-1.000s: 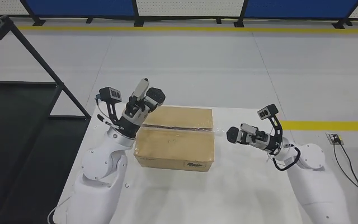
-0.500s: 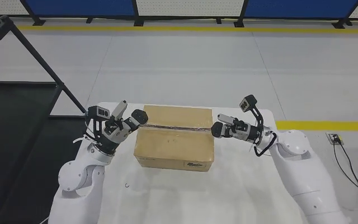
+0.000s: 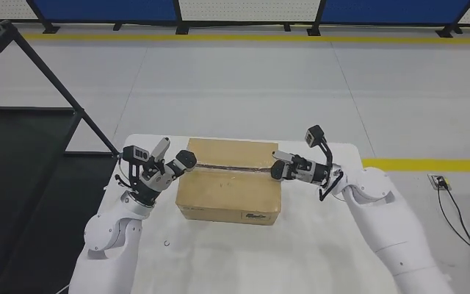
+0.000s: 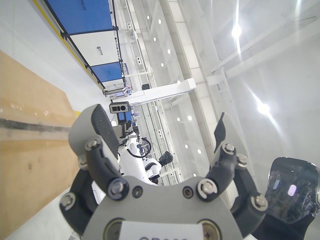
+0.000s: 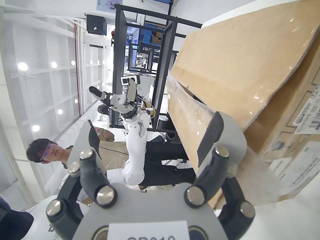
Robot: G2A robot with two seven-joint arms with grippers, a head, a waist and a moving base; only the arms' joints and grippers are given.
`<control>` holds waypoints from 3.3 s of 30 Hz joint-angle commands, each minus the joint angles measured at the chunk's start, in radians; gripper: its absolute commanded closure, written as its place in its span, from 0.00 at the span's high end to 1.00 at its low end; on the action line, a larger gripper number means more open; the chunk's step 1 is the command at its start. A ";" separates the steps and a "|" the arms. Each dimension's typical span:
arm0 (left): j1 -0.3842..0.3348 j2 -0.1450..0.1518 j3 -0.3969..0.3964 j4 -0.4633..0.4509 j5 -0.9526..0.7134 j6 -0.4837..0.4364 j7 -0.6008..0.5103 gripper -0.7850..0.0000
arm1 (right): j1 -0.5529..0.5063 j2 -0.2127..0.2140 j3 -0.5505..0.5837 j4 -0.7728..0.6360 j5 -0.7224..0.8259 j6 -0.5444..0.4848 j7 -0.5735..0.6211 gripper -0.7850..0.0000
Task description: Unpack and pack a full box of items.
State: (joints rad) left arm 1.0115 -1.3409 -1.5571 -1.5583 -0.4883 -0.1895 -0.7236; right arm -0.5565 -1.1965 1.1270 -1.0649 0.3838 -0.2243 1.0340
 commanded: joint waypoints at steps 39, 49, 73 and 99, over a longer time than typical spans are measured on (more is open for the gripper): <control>0.055 0.033 -0.030 0.044 -0.094 -0.048 0.024 1.00 | 0.125 -0.101 -0.226 0.066 -0.049 0.127 -0.178 1.00; 0.116 0.036 -0.068 0.020 -0.110 -0.116 0.116 1.00 | 0.169 -0.144 -0.278 0.127 -0.010 0.118 -0.192 1.00; 0.187 0.036 -0.089 -0.036 -0.136 -0.122 0.263 1.00 | 0.178 -0.190 -0.307 0.155 0.029 0.171 -0.277 1.00; 0.279 0.037 -0.154 -0.086 -0.218 -0.184 0.334 1.00 | 0.346 -0.399 -0.476 0.469 0.122 0.086 -0.312 1.00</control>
State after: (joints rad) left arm 1.2899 -1.3040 -1.7118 -1.6449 -0.7024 -0.3726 -0.3908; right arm -0.2169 -1.5857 0.6555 -0.6127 0.5013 -0.1318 0.7222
